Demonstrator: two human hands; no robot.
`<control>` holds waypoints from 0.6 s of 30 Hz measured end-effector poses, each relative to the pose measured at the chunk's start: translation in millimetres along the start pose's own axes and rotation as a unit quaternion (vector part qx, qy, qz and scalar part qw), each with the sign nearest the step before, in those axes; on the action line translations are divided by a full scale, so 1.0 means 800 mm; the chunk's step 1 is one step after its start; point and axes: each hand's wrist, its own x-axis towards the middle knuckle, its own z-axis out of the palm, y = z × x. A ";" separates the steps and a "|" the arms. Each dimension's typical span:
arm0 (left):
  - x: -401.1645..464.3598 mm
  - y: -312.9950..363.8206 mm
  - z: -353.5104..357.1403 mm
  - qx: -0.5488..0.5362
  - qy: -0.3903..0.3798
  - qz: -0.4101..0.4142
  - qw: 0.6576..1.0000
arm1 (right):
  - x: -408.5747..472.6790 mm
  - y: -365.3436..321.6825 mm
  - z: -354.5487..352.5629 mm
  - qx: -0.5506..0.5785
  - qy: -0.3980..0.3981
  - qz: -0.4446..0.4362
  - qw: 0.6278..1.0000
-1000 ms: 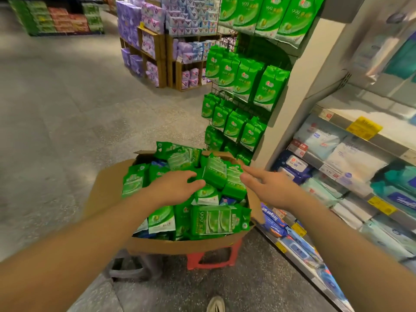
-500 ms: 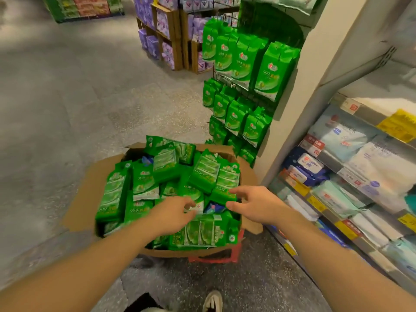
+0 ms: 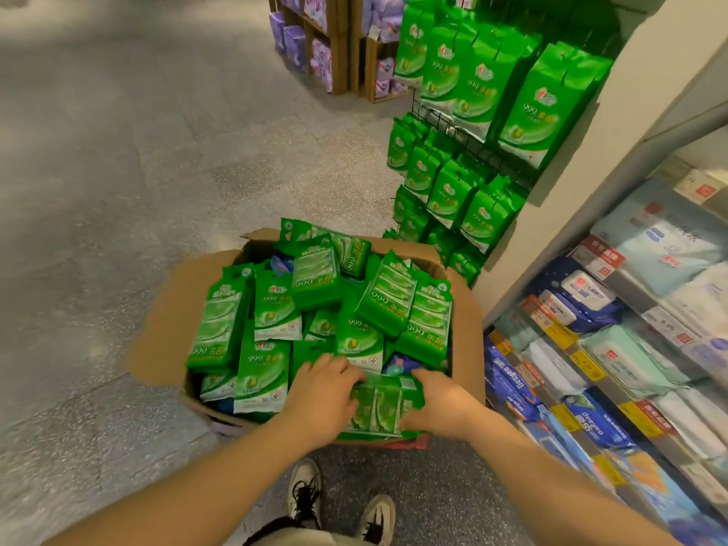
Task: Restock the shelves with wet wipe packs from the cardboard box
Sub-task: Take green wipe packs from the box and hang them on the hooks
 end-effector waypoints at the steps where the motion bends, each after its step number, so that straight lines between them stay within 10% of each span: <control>1: 0.000 0.000 0.002 -0.004 0.006 -0.002 1.000 | 0.005 -0.001 0.004 0.001 0.008 0.008 1.000; 18: 0.000 -0.018 -0.002 -0.054 0.076 -0.018 0.995 | -0.015 -0.077 -0.051 -0.012 0.060 -0.124 0.990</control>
